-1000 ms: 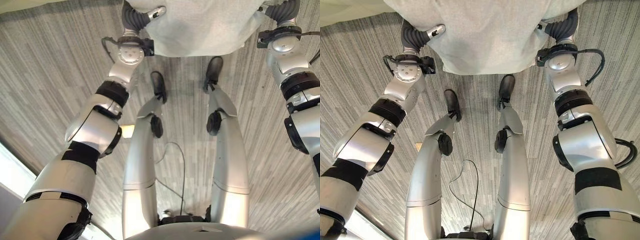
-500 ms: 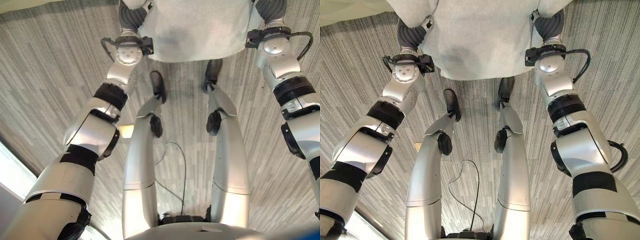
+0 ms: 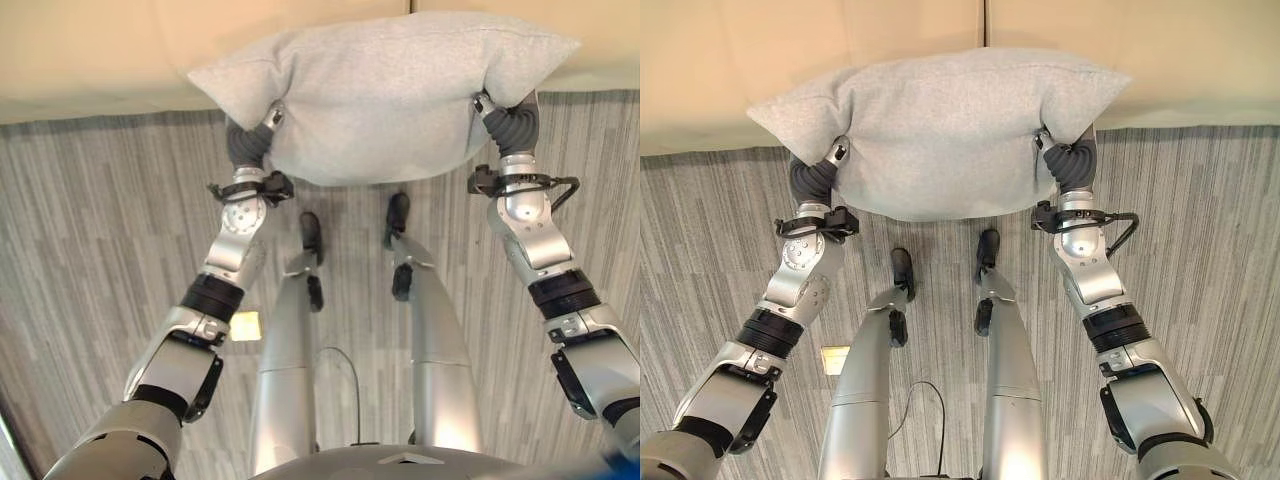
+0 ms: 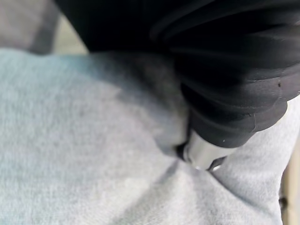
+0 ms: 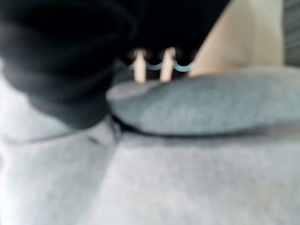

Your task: Pick up all the scattered cushions and arrange them neatly on the sofa.

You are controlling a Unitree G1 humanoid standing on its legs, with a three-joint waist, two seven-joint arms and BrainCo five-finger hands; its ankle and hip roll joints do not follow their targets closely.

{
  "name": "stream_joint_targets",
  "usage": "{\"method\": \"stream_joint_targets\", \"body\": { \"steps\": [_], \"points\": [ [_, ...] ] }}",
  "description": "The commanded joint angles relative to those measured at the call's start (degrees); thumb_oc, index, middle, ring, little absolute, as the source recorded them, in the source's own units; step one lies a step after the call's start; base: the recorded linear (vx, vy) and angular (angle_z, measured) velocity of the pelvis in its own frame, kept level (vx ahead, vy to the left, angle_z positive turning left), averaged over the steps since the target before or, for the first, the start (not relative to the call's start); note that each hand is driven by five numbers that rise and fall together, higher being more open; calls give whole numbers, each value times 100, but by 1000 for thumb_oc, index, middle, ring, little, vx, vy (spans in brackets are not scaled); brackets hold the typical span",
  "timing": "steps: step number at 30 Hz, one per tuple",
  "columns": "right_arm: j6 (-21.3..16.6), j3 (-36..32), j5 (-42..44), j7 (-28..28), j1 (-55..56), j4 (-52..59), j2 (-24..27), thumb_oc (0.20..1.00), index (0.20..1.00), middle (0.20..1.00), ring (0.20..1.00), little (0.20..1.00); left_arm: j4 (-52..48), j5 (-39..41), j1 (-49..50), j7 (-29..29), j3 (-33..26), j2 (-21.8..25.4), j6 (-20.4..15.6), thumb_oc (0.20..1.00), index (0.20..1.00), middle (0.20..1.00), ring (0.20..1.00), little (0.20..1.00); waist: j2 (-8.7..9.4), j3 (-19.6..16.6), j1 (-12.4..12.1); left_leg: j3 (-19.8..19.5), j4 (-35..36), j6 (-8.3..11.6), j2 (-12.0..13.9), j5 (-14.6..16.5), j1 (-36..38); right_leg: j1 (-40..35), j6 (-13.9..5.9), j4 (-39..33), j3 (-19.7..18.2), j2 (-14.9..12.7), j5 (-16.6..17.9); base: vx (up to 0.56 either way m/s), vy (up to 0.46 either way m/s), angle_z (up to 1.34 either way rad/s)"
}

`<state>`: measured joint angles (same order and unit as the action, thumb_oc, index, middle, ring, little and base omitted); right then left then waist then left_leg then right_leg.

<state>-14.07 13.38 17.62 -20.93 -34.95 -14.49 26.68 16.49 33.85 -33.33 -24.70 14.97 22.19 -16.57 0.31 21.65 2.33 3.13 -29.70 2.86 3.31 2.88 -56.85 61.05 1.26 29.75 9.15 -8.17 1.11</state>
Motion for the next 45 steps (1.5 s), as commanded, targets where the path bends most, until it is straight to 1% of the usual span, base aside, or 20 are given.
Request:
{"method": "stream_joint_targets", "body": {
  "steps": [1, 4, 5, 7, 12, 15, 17, 24, 29, 30, 33, 34, 35, 37, 38, 39, 42, 43, 44, 45],
  "points": [
    [-616, 247, -240, 431, 148, 527, -270, 200, 200, 200, 200, 200, -342, -394, 32, 392, 156, -309, -468, 200, 200, 200, 200, 200, -204, -507, 8, -325, 1151, 252, 95, -758, 399, -661, -572, -20, 126, 27, -610, 36, -3, 25],
    [-577, 215, -315, 625, 857, 845, -344, 200, 200, 200, 200, 200, -674, -441, 781, 633, 41, -313, -480, 200, 200, 200, 200, 200, -164, -566, -58, -318, 1448, 259, 103, -879, 1369, -1728, -499, -615, 334, 75, -412, 15, -7, 17],
    [-577, 215, -315, 625, 857, 845, -344, 200, 200, 200, 200, 200, -674, -441, 781, 633, 41, -313, -480, 200, 200, 200, 200, 200, -164, -566, -58, -318, 1448, 259, 103, -879, 1369, -1728, -499, -615, 334, 75, -412, 42, 16, 11],
    [-571, 161, -226, 818, 1329, 925, -408, 200, 200, 200, 200, 200, -894, -469, 1246, 783, 11, -288, -490, 200, 200, 200, 200, 200, -134, -625, -109, -290, 1792, 280, 113, -894, 2268, -2672, -512, -1006, 453, 84, -403, 101, 17, 9],
    [-505, 145, -201, 1067, 1804, 1018, -408, 200, 200, 200, 200, 200, -1189, -369, 1800, 1074, -115, -264, -475, 200, 200, 200, 200, 200, -60, -729, -146, -259, 2146, 322, 105, -890, 3320, -3864, -575, -1584, 628, 151, -326, 114, 12, 6],
    [-486, 110, -157, 1172, 2019, 1092, -401, 200, 200, 200, 200, 200, -1231, -414, 2006, 1122, -158, -194, -447, 200, 200, 200, 200, 200, -18, -844, -156, -232, 2272, 304, 111, -840, 3701, -4231, -604, -1758, 647, 181, -298, 149, 51, 16],
    [-425, 28, -169, 1307, 2256, 1087, -361, 200, 200, 200, 200, 200, -1309, -395, 2312, 1274, -224, -165, -404, 200, 200, 200, 200, 200, 72, -1022, -192, -191, 2367, 243, 52, -666, 4215, -4835, -678, -2110, 581, 213, -219, 219, 97, 0],
    [-291, -24, -200, 1509, 2539, 1111, -424, 200, 200, 200, 200, 200, -1564, -573, 2973, 1467, -428, -86, -292, 200, 200, 200, 200, 200, 112, -1373, -412, -188, 2670, -64, -284, -300, 5130, -5611, -935, -2479, 285, 88, -3, 185, 155, -22],
    [-261, -51, -301, 1532, 2569, 1089, -435, 200, 200, 200, 200, 200, -1578, -715, 3025, 1489, -402, -56, -278, 200, 200, 200, 200, 200, 70, -1451, -467, -135, 2884, -219, -451, -289, 5388, -5479, -1165, -2093, 124, -70, 329, 117, 181, -33],
    [-250, -112, -387, 1531, 2656, 1129, -466, 200, 200, 200, 200, 200, -1576, -768, 3041, 1481, -413, -32, -271, 200, 200, 200, 200, 200, -24, -1484, -387, -167, 3055, -307, -483, -303, 5552, -5278, -1185, -1539, -88, -13, 286, 120, 150, -36],
    [-250, -54, -411, 1528, 2650, 1093, -476, 200, 200, 200, 200, 200, -1557, -745, 3024, 1483, -405, -62, -281, 200, 200, 200, 200, 200, -43, -1505, -400, -97, 3181, -290, -470, -282, 5676, -5186, -1071, -1843, 11, 48, 243, 102, 32, -19],
    [-234, -25, -439, 1538, 2658, 1079, -443, 200, 200, 200, 200, 200, -1557, -702, 3012, 1486, -399, -86, -252, 200, 200, 200, 200, 200, -13, -1531, -359, -120, 3190, -266, -472, -252, 5731, -5088, -1017, -2257, 2, 218, 235, 120, -69, -31],
    [-234, -24, -440, 1538, 2659, 1080, -442, 200, 200, 200, 200, 200, -1557, -701, 3013, 1486, -399, -87, -252, 200, 200, 200, 200, 200, -21, -1527, -356, -124, 3190, -262, -463, -245, 5740, -5105, -1015, -2272, 9, 227, 239, 128, -88, -32],
    [-224, -34, -431, 1534, 2729, 1080, -415, 200, 200, 200, 200, 200, -1492, -617, 2935, 1500, -353, -107, -231, 200, 200, 200, 200, 200, 55, -1511, -240, -212, 3078, -232, -508, -190, 5747, -5145, -963, -2505, -325, 439, 221, 84, -60, 5],
    [-223, -35, -430, 1535, 2731, 1081, -415, 200, 200, 200, 200, 200, -1491, -616, 2935, 1501, -352, -106, -232, 200, 200, 200, 200, 200, 53, -1505, -240, -214, 3072, -231, -506, -183, 5754, -5158, -962, -2512, -323, 441, 221, 108, -74, 39],
    [-234, -49, -422, 1533, 2765, 1076, -396, 200, 200, 200, 200, 200, -1466, -622, 2908, 1531, -304, -147, -231, 200, 200, 200, 200, 200, 88, -1525, -199, -261, 2981, -196, -502, -126, 5746, -5264, -929, -2611, -524, 489, 206, 129, -132, 38],
    [-250, -219, -331, 1524, 2927, 1144, -333, 200, 200, 200, 200, 200, -1391, -526, 2910, 1674, -240, -311, -197, 200, 200, 200, 200, 200, 168, -1559, -170, -291, 2199, 82, -478, -116, 5553, -5707, -815, -2951, -326, 539, 208, 137, -162, 55],
    [-249, -221, -330, 1525, 2929, 1146, -332, 200, 200, 200, 200, 200, -1391, -525, 2910, 1675, -239, -310, -196, 200, 200, 200, 200, 200, 164, -1558, -157, -306, 2164, 84, -476, -100, 5535, -5716, -814, -2963, -310, 541, 213, 87, -145, 69],
    [-265, -304, -291, 1481, 2985, 1167, -304, 200, 200, 200, 200, 200, -1308, -425, 2837, 1683, -187, -378, -190, 200, 200, 200, 200, 200, 238, -1496, -124, -149, 1520, 212, -372, -236, 5232, -5893, -713, -3078, -175, 491, 205, 60, -123, 38],
    [-266, -322, -290, 1460, 2993, 1195, -299, 200, 200, 200, 200, 200, -1285, -409, 2823, 1661, -185, -393, -182, 200, 200, 200, 200, 200, 253, -1465, -104, -114, 1292, 224, -335, -238, 5121, -5970, -673, -3108, -102, 490, 178, 138, -144, 58]
  ]
}}
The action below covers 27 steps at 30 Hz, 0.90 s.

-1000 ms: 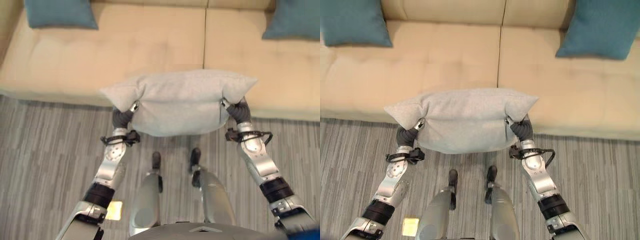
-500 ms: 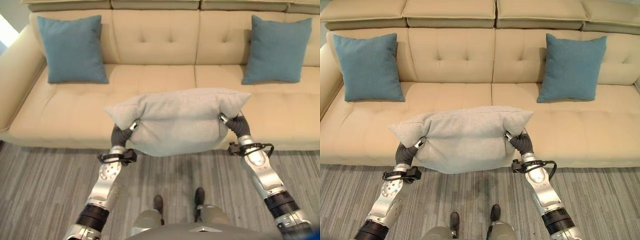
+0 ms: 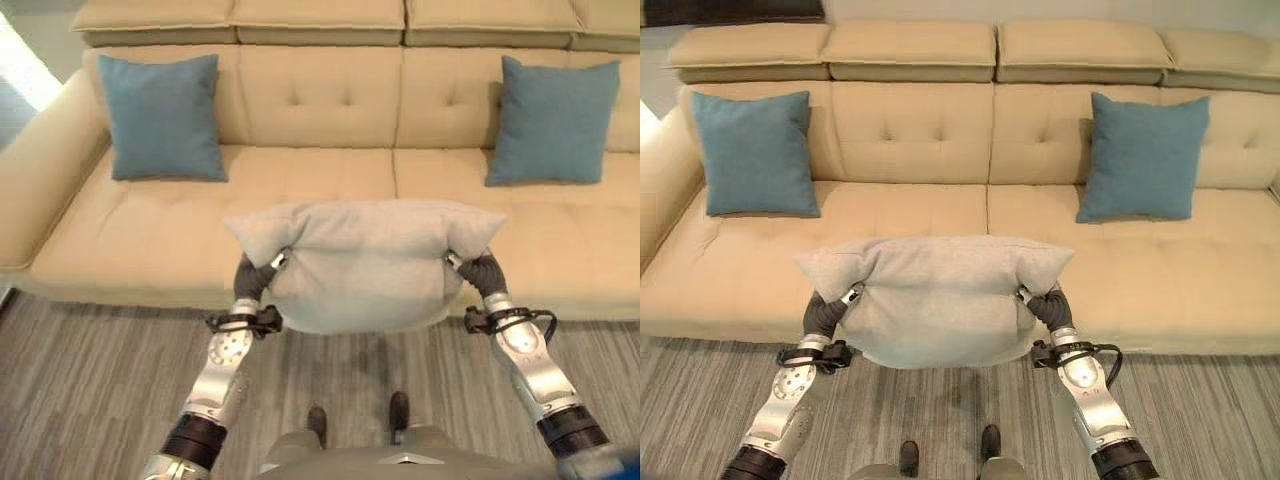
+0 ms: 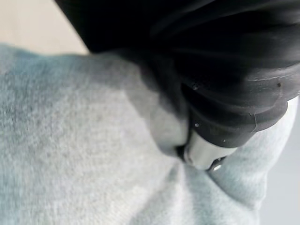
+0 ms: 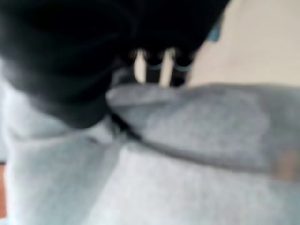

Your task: Pick up all the scattered cushions and arrange them neatly on the sofa.

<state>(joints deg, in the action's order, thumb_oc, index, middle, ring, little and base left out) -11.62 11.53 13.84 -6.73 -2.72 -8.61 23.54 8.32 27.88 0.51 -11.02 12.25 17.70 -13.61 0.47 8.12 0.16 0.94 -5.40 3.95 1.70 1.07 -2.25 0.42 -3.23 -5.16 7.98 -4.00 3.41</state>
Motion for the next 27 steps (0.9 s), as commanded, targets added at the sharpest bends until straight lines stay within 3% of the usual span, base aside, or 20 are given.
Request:
{"method": "stream_joint_targets", "body": {
  "steps": [1, 3, 4, 5, 7, 13, 15, 18, 22, 27],
  "points": [
    [-498, -191, 134, 60, -143, 698, -5, 200, 200, 200, 200, 200, -453, 192, -532, 272, 64, 48, -451, 200, 200, 200, 200, 200, 248, -111, 154, 285, -849, 42, -69, -14, -342, 1, -200, 365, 74, 81, -161, 138, -59, 56],
    [-493, -242, 134, 66, -89, 722, 8, 200, 200, 200, 200, 200, -452, 143, -507, 261, 55, 56, -439, 200, 200, 200, 200, 200, 249, -169, 185, 408, -388, -29, -24, 27, -323, -60, -212, 343, 104, 93, -223, 167, 4, 45],
    [-501, -267, 127, 65, -62, 740, -10, 200, 200, 200, 200, 200, -421, 113, -507, 238, 74, 42, -414, 200, 200, 200, 200, 200, 243, -212, 204, 482, -23, -39, -9, -133, -360, -84, -234, 357, 124, 98, -282, 249, 69, 36],
    [-497, -308, 101, 3, -45, 729, -12, 200, 200, 200, 200, 200, -385, 50, -535, 229, 118, 40, -374, 200, 200, 200, 200, 200, 209, -233, 203, 612, 319, 0, 73, -570, -692, -174, -223, 400, 148, 130, -401, 253, 73, 32],
    [-507, -291, 95, -59, -89, 685, -44, 200, 200, 200, 200, 200, -368, 20, -564, 223, 147, 54, -372, 200, 200, 200, 200, 200, 225, -190, 145, 572, 302, 51, 73, -744, -876, -237, -220, 448, 67, 145, -474, 205, 86, 29],
    [-468, -238, 43, -33, -186, 660, -194, 200, 200, 200, 200, 200, -474, 31, -456, 297, 152, 101, -371, 200, 200, 200, 200, 200, 203, -290, 75, 548, 394, -181, -112, -425, -472, -271, -390, 882, -108, -74, -612, 176, 139, -39],
    [-464, -158, -40, -27, -335, 645, -266, 200, 200, 200, 200, 200, -547, 20, -411, 312, 158, 152, -362, 200, 200, 200, 200, 200, 170, -223, 15, 692, 309, -386, -200, -210, -285, 25, -557, 1691, -254, -267, -426, 203, 280, -39],
    [-448, -112, -91, 7, -358, 680, -329, 200, 200, 200, 200, 200, -618, -64, -352, 315, 150, 218, -361, 200, 200, 200, 200, 200, 114, -199, 6, 792, 342, -483, -242, -66, -61, 377, -590, 2160, -154, -386, -258, 153, 181, -40],
    [-454, -49, -63, 46, -442, 613, -311, 200, 200, 200, 200, 200, -605, -68, -355, 328, 101, 251, -389, 200, 200, 200, 200, 200, 82, -229, 61, 878, 624, -435, -254, -26, 220, 696, -510, 1569, 166, -268, -162, 161, 57, -13],
    [-475, -34, -92, 33, -475, 626, -270, 200, 200, 200, 200, 200, -514, -96, -457, 323, 116, 219, -379, 200, 200, 200, 200, 200, 131, -187, 230, 753, 615, -383, -370, 120, 474, 789, -503, 891, 155, 5, 47, 162, -6, 3]
  ]
}}
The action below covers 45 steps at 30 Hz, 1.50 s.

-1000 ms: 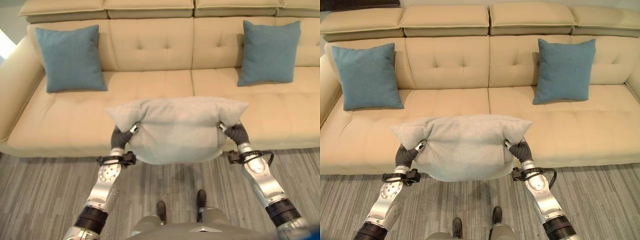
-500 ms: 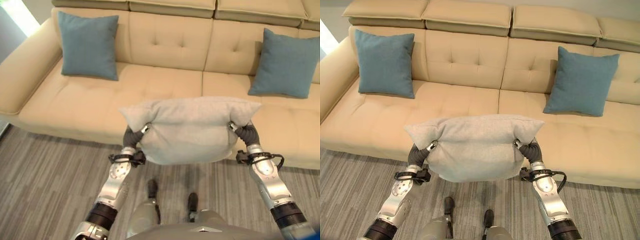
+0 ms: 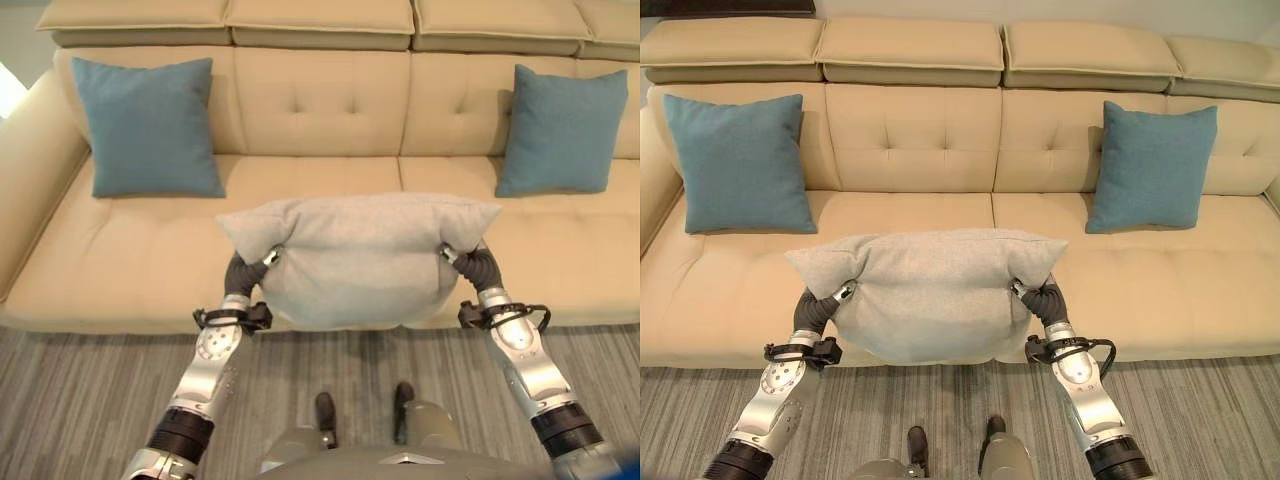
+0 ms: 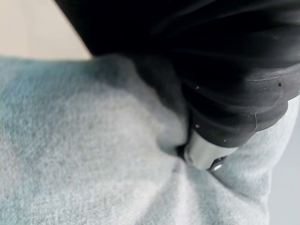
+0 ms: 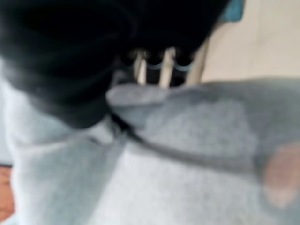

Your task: Pick up all the scattered cushions and arrange them neatly on the sofa.

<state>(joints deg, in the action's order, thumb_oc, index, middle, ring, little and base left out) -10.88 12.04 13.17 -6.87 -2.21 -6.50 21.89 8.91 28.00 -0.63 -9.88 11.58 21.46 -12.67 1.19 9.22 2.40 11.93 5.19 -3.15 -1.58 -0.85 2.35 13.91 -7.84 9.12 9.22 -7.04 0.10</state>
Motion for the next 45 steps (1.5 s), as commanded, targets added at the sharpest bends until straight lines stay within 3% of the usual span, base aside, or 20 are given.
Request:
{"method": "stream_joint_targets", "body": {
  "steps": [1, 4, 6, 7, 8, 9, 10, 11, 15, 16, 18, 21, 23, 24, 27, 32, 36, 45],
  "points": [
    [-537, -68, -58, 52, -562, 416, -90, 200, 200, 200, 200, 200, -562, -117, -342, 220, 159, -189, -472, 200, 200, 200, 200, 200, 89, -312, 10, -339, -454, 341, -81, 407, 138, -575, -55, -696, 190, 319, 473, 253, -64, 22],
    [-521, -57, -79, 74, -542, 423, -89, 200, 200, 200, 200, 200, -563, -130, -298, 231, 132, -223, -461, 200, 200, 200, 200, 200, 98, -352, -10, -342, -519, 350, -92, 510, 217, -704, -54, -768, 333, 279, 471, 201, -80, 8],
    [-521, -57, -83, 95, -504, 435, -45, 200, 200, 200, 200, 200, -545, -60, -257, 274, 166, -293, -461, 200, 200, 200, 200, 200, 117, -405, 0, -407, -752, 425, -72, 574, 186, -869, 27, -864, 170, 339, 430, 180, -103, 5],
    [-528, -76, -49, 98, -493, 451, -17, 200, 200, 200, 200, 200, -560, 5, -249, 323, 185, -325, -458, 200, 200, 200, 200, 200, 143, -442, -24, -441, -1232, 569, 17, 563, 53, -1029, 89, -994, 255, 359, 406, 105, -98, 13],
    [-528, -76, -49, 98, -493, 451, -17, 200, 200, 200, 200, 200, -560, 5, -249, 323, 185, -325, -458, 200, 200, 200, 200, 200, 142, -443, -22, -443, -1239, 569, 19, 566, 48, -1028, 89, -996, 257, 360, 407, 156, -215, 19],
    [-569, -87, 50, 71, -487, 499, 21, 200, 200, 200, 200, 200, -569, 39, -319, 338, 266, -312, -467, 200, 200, 200, 200, 200, 227, -348, -48, -489, -2135, 781, 142, 330, -380, -1181, 205, -1050, 231, 366, 372, 54, -163, 14],
    [-570, -88, 46, 56, -523, 528, 60, 200, 200, 200, 200, 200, -571, 77, -367, 340, 298, -324, -464, 200, 200, 200, 200, 200, 254, -283, -74, -554, -2542, 850, 168, 267, -604, -1237, 261, -1081, 307, 364, 358, 153, -227, 39],
    [-547, -77, 106, 48, -516, 616, 79, 200, 200, 200, 200, 200, -578, 125, -413, 279, 352, -358, -449, 200, 200, 200, 200, 200, 323, -239, -122, -599, -2575, 787, 244, 259, -840, -1392, 312, -1171, 335, 377, 266, 103, -109, 28],
    [-551, -89, 137, 46, -485, 646, 90, 200, 200, 200, 200, 200, -567, 48, -418, 225, 369, -332, -425, 200, 200, 200, 200, 200, 392, -275, -134, -577, -1877, 666, 299, 389, -897, -1482, 253, -1189, 267, 348, 175, 168, 15, 14],
    [-548, -92, 116, 21, -476, 602, 90, 200, 200, 200, 200, 200, -581, 10, -414, 203, 378, -335, -411, 200, 200, 200, 200, 200, 332, -311, -168, -693, -1136, 677, 313, 96, -907, -1549, 228, -1190, 214, 414, 95, 185, 89, -3],
    [-548, -111, 124, 2, -411, 580, 98, 200, 200, 200, 200, 200, -618, -19, -411, 206, 408, -349, -409, 200, 200, 200, 200, 200, 323, -270, -189, -716, -1074, 751, 370, -226, -1123, -1638, 259, -1138, 154, 423, -44, 262, 166, -13],
    [-525, -173, 75, 14, -337, 584, 15, 200, 200, 200, 200, 200, -687, 1, -311, 306, 416, -319, -381, 200, 200, 200, 200, 200, 267, -383, -223, -686, -848, 615, 258, -53, -821, -1682, 149, -889, 174, 286, -182, 229, 215, -16],
    [-497, -146, 49, 16, -413, 587, -14, 200, 200, 200, 200, 200, -727, 41, -347, 315, 437, -267, -371, 200, 200, 200, 200, 200, 226, -335, -241, -599, -884, 511, 205, 76, -713, -1552, 104, -439, 116, 137, -267, 113, 268, -17],
    [-483, -97, 6, 13, -505, 553, -75, 200, 200, 200, 200, 200, -767, 3, -433, 313, 464, -221, -371, 200, 200, 200, 200, 200, 195, -280, -283, -507, -1077, 372, 141, 307, -657, -1373, 22, 93, 115, -68, -326, 103, 287, -21],
    [-486, -61, -40, 23, -516, 523, -146, 200, 200, 200, 200, 200, -834, -25, -462, 303, 481, -153, -404, 200, 200, 200, 200, 200, 156, -216, -253, -458, -1169, 244, 94, 440, -546, -1021, -63, 764, -86, -168, -124, 95, 180, -18],
    [-493, -20, -65, 59, -607, 499, -101, 200, 200, 200, 200, 200, -814, -76, -509, 250, 388, -129, -436, 200, 200, 200, 200, 200, 114, -280, -142, -470, -889, 297, 73, 451, -319, -748, -53, -32, -262, -85, 128, 101, 18, -1],
    [-480, -67, -97, 63, -546, 518, -65, 200, 200, 200, 200, 200, -777, -100, -471, 268, 342, -182, -430, 200, 200, 200, 200, 200, 161, -328, -100, -495, -815, 348, 62, 442, -222, -987, -94, -461, -343, -62, 212, 100, -59, 3],
    [-439, -136, -275, -109, -897, 581, 130, 200, 200, 200, 200, 200, -748, -191, -815, 54, 301, -274, -385, 200, 200, 200, 200, 200, 176, -536, -128, -585, -308, 553, 216, 238, 61, -1610, -9, -1239, 55, 120, 171, 94, -103, 7]
  ]
}}
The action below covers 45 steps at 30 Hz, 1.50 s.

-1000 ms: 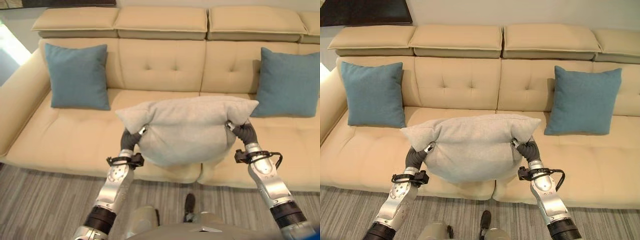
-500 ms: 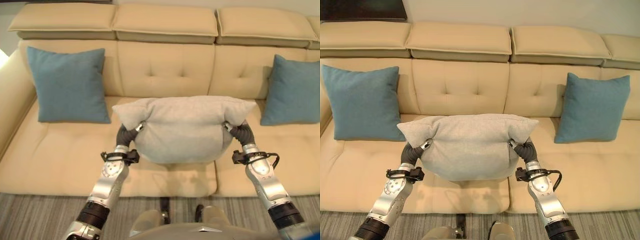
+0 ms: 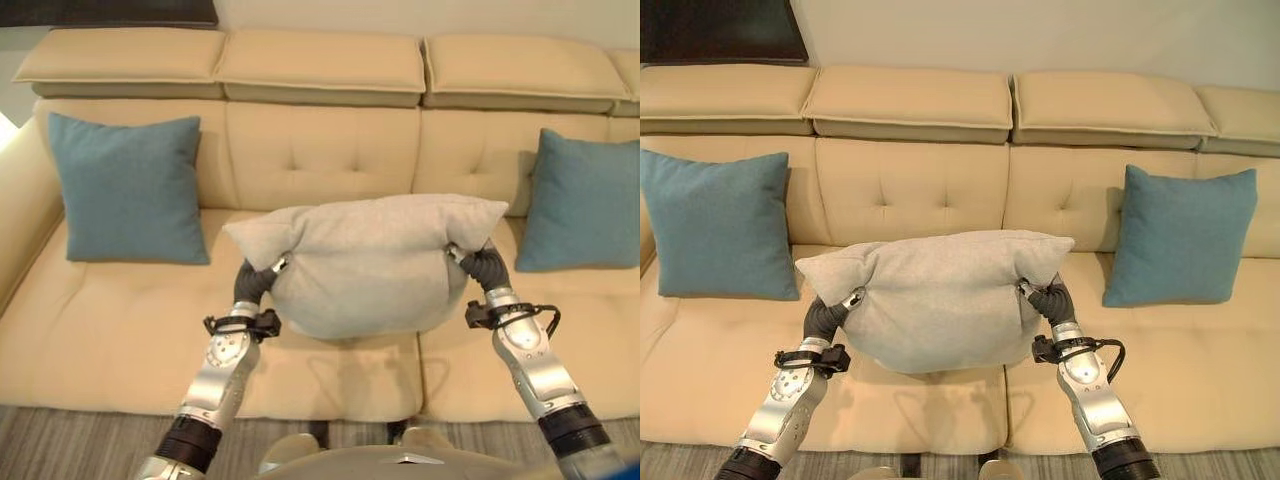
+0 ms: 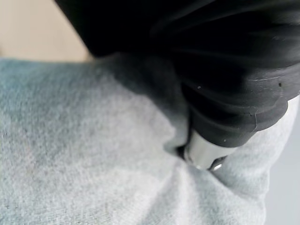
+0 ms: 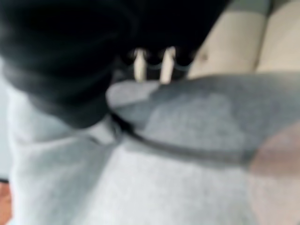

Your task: Pick up all the scattered cushions and arrange them neatly on the sofa.

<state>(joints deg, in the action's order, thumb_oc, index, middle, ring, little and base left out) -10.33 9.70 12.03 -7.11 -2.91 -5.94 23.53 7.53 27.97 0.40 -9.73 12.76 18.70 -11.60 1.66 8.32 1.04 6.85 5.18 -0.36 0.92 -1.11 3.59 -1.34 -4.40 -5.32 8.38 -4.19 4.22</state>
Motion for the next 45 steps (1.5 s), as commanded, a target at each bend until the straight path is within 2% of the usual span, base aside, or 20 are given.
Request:
{"method": "stream_joint_targets", "body": {
  "steps": [1, 7, 8, 12, 13, 14, 18, 23, 26, 31, 41, 42, 43, 44, 45],
  "points": [
    [-483, 158, -247, -199, -1080, 451, 31, 200, 200, 200, 200, 200, -523, -218, -1226, -54, 256, -13, -524, 200, 200, 200, 200, 200, 136, -410, 23, -96, -312, 320, -13, 243, -115, -84, -331, 182, 204, -152, -260, 24, -141, 37],
    [-391, 536, -288, -525, -2129, -64, 139, 200, 200, 200, 200, 200, -14, -177, -2336, -440, 563, -89, -600, 200, 200, 200, 200, 200, 122, -261, 72, -146, -314, 400, 42, 180, -277, 10, -281, 163, 331, -116, -273, -31, -58, 25],
    [-331, 711, -228, -642, -2555, -378, 155, 200, 200, 200, 200, 200, 272, -121, -2842, -658, 675, -68, -615, 200, 200, 200, 200, 200, 112, -169, 87, -173, -309, 406, 39, 128, -411, 165, -267, 186, 335, -103, -245, -111, -43, 15],
    [-257, 1035, -162, -851, -3496, -988, 295, 200, 200, 200, 200, 200, 816, -69, -3778, -967, 833, 20, -712, 200, 200, 200, 200, 200, 48, -31, 112, -214, -291, 410, 49, 19, -769, 621, -254, 302, 288, -112, -202, -106, -13, 5],
    [-241, 1144, -81, -983, -3958, -1352, 310, 200, 200, 200, 200, 200, 1107, -21, -4230, -1105, 913, 49, -761, 200, 200, 200, 200, 200, 11, 30, 124, -220, -290, 406, 31, -29, -953, 841, -256, 346, 259, -117, -161, -188, 26, -1],
    [-247, 1399, 20, -1164, -4810, -1855, 283, 200, 200, 200, 200, 200, 1740, 66, -5095, -1343, 1072, 195, -834, 200, 200, 200, 200, 200, -44, 113, 158, -199, -258, 394, 28, -141, -1351, 1345, -275, 409, 133, -116, -31, -182, 32, -2],
    [-266, 1597, 51, -1327, -5515, -2449, 282, 200, 200, 200, 200, 200, 2297, 83, -5910, -1454, 1190, 409, -886, 200, 200, 200, 200, 200, -78, 61, 155, -214, -190, 404, 53, -283, -1795, 1842, -310, 369, -22, -84, 170, -59, 19, -14],
    [-297, 1711, 91, -1406, -5997, -2961, 283, 200, 200, 200, 200, 200, 2650, -45, -6427, -1497, 1309, 551, -896, 200, 200, 200, 200, 200, -102, 11, 142, -242, -54, 452, 57, -432, -2151, 2170, -360, 155, -87, -39, 366, -3, 8, -11],
    [-292, 1857, 144, -1412, -6372, -3351, 342, 200, 200, 200, 200, 200, 2895, 47, -6693, -1507, 1378, 479, -933, 200, 200, 200, 200, 200, -112, 16, 136, -246, -18, 496, 60, -507, -2470, 2471, -402, 32, -97, -45, 478, 4, 8, -3],
    [-227, 2043, 63, -1382, -6730, -3822, 446, 200, 200, 200, 200, 200, 3145, 192, -6765, -1504, 1351, 327, -939, 200, 200, 200, 200, 200, -75, 182, 89, -266, -76, 506, 51, -588, -2884, 2860, -430, 32, -116, -56, 557, 0, 0, 0],
    [-147, 2497, 47, -1273, -7475, -4782, 791, 200, 200, 200, 200, 200, 3938, 233, -7322, -1459, 1496, 391, -860, 200, 200, 200, 200, 200, -8, 500, -10, -418, -83, 565, 81, -762, -3639, 3639, -479, 32, -62, -35, 711, -5, -28, 4],
    [-136, 2530, 173, -1285, -7652, -5115, 794, 347, 347, 347, 347, 347, 4268, 279, -7569, -1494, 1551, 407, -826, 511, 511, 511, 511, 511, -17, 529, -19, -435, -66, 598, 81, -808, -3724, 3735, -486, 32, -39, -33, 729, -1, -25, 5],
    [-126, 2585, 217, -1278, -7762, -5251, 806, 504, 504, 504, 504, 504, 4419, 332, -7713, -1485, 1575, 434, -811, 890, 890, 890, 890, 890, -19, 535, -22, -445, -52, 607, 85, -823, -3761, 3775, -490, 32, -25, -27, 735, -4, -29, 6],
    [-119, 2638, 250, -1277, -7879, -5353, 823, 784, 784, 784, 784, 784, 4495, 387, -7845, -1480, 1589, 451, -827, 1000, 1000, 1000, 1000, 1000, -32, 552, -28, -462, -42, 618, 81, -841, -3796, 3818, -494, 32, -18, -23, 743, -2, -12, 7],
    [-109, 2645, 304, -1288, -7938, -5465, 824, 1000, 1000, 1000, 1000, 1000, 4548, 467, -7927, -1481, 1567, 468, -835, 1000, 1000, 1000, 1000, 1000, -43, 550, -29, -471, -26, 623, 87, -842, -3823, 3859, -501, 32, -12, -17, 747, 0, -12, 6]
  ]
}}
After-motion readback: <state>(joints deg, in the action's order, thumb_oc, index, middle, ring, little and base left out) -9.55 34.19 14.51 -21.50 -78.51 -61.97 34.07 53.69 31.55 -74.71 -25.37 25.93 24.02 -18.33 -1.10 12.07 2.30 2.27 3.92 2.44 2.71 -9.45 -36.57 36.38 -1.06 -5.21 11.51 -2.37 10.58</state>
